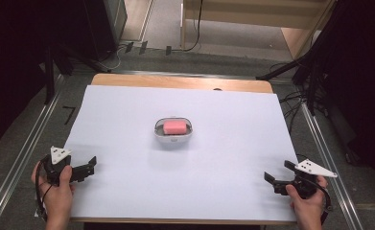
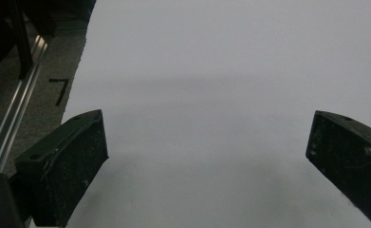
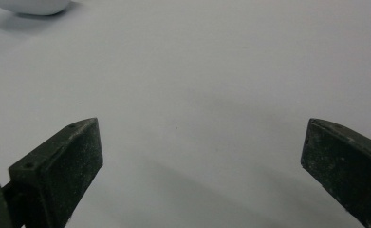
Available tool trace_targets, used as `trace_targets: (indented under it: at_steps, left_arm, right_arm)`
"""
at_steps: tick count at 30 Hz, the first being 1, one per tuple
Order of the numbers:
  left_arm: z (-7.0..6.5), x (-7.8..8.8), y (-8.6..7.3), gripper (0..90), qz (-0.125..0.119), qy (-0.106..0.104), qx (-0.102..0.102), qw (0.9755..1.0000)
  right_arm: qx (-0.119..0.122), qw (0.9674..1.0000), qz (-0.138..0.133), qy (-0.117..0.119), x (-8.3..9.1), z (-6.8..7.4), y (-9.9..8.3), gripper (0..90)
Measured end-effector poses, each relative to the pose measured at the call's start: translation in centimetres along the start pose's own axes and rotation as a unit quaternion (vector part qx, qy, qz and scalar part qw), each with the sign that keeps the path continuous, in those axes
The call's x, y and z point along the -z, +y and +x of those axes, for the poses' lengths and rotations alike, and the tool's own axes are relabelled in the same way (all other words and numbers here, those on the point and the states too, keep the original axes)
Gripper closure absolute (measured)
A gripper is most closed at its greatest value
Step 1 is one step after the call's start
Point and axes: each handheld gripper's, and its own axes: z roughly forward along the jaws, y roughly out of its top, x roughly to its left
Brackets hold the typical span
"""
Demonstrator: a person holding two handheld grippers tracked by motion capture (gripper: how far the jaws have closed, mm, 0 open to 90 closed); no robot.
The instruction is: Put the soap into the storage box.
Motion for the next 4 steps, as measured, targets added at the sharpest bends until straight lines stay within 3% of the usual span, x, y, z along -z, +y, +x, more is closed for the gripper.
trace_targets:
  at_steps: [4]
  left_arm:
    - [-0.01, -0.02, 0.02, 0.1, 0.003, 0.0, -0.002, 1.0]
  right_arm:
    - [-0.001, 1.0, 0.004, 0.005, -0.07, -0.07, 0.04, 0.3]
